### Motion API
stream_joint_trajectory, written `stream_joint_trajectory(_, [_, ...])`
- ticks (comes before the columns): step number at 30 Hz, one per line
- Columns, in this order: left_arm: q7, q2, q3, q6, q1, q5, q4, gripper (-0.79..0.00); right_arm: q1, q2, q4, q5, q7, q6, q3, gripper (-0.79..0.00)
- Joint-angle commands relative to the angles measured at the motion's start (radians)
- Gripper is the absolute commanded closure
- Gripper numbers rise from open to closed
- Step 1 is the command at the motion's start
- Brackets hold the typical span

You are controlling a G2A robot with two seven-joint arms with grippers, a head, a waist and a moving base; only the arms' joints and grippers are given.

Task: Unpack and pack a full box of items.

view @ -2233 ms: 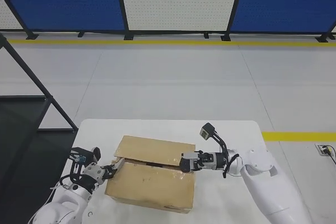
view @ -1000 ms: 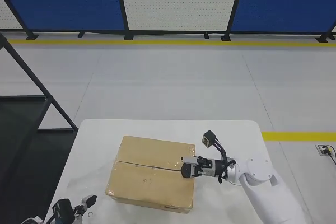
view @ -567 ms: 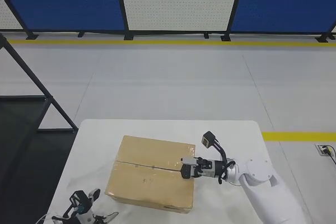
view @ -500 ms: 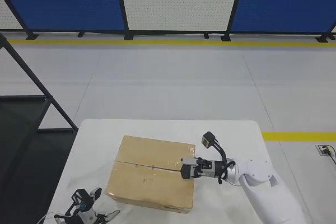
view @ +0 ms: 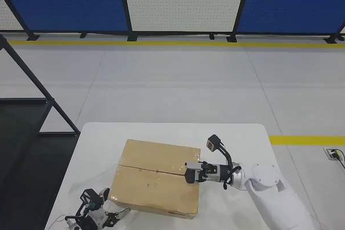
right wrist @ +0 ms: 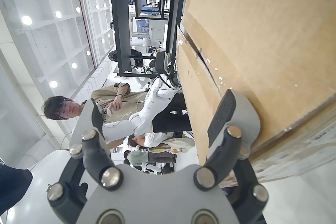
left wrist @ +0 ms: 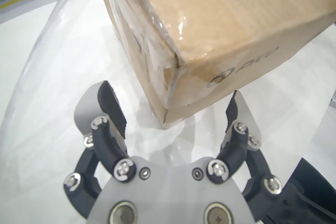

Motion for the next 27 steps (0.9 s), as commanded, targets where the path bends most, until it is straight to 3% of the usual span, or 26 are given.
stream_joint_trajectory(1, [-0.002, -0.002, 0.006, 0.010, -0.003, -0.005, -0.002, -0.785, 0.001, 0.000, -0.001, 0.000, -0.004, -0.002, 0.001, -0.785])
stream_joint_trajectory(27, [-0.072, -0.027, 0.085, 0.087, -0.063, -0.072, -0.008, -0.785, -0.016, 0.011, -0.026, 0.000, -0.049, -0.012, 0.014, -0.785])
